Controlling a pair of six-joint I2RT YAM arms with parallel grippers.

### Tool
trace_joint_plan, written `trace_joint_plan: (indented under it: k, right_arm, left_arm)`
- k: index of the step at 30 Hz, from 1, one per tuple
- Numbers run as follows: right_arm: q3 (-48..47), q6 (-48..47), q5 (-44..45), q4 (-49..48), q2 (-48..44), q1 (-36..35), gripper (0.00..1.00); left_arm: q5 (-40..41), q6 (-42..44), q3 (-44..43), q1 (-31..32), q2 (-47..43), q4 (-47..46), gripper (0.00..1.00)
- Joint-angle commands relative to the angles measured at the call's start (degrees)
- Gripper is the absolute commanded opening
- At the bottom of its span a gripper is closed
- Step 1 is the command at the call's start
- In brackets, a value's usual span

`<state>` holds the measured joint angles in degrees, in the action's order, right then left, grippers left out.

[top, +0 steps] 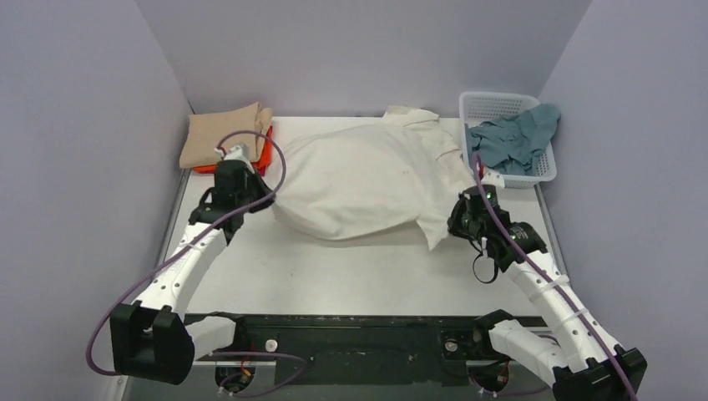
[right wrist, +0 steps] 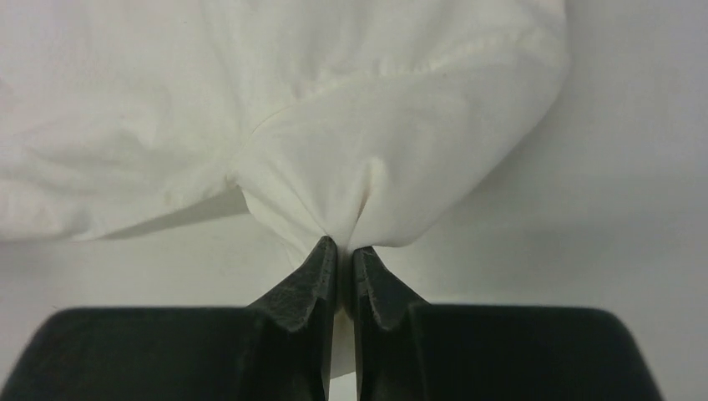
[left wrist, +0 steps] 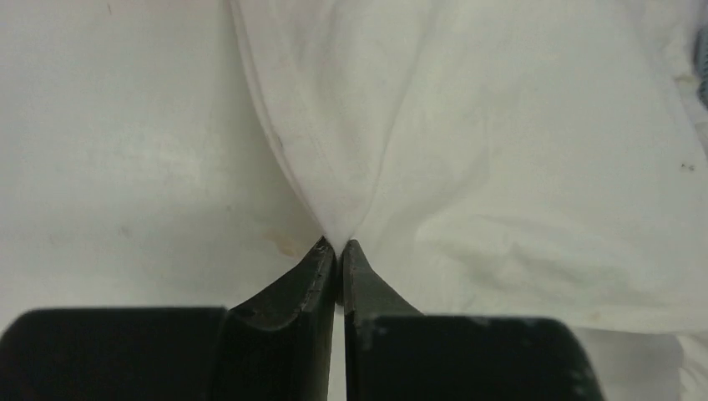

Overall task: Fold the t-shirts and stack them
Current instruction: Flatten out the tshirt

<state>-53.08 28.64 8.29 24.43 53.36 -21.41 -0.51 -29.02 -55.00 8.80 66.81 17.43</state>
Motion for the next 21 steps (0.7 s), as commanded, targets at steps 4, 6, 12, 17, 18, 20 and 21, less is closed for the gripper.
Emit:
trace_joint_plan:
  k: [4,6,12,17,18,20,21]
  right_arm:
    - [12.1,9.0,-4.3,4.4,-0.6,-0.1,0.4]
    - [10.6,8.8,-2.1,6.9,0.2,-0.1,0.75]
    - [7.3,8.4,1.9,10.4,-1.3,-0.1,0.96]
    - [8.2,5.6,-0.6,9.4,-1.5,-0.1,0.96]
    - [8.9,5.3,-1.6,8.9,-1.2,-0.2,0.96]
    - [10.1,5.0,-4.8,7.3,-0.3,-0.1,0.96]
    - [11.0,5.0,-6.6,6.9,0.3,-0.3,0.95]
  left_arm:
    - [8.9,-11.8,7.1,3.1,1.1,7.3,0.8]
    - [15.2,-13.1,5.2,3.6,1.7,13.7,0.85]
    - [18.3,-21.1,4.1,4.4,-2.3,25.6,0.86]
    - [11.7,-21.6,11.1,5.1,-10.5,24.1,0.87]
    - [9.7,-21.7,11.9,5.1,-11.0,23.2,0.87]
    - [8.1,-22.4,13.8,5.2,-11.8,23.4,0.88]
    - [8.0,-23.0,15.0,5.2,-11.6,23.8,0.88]
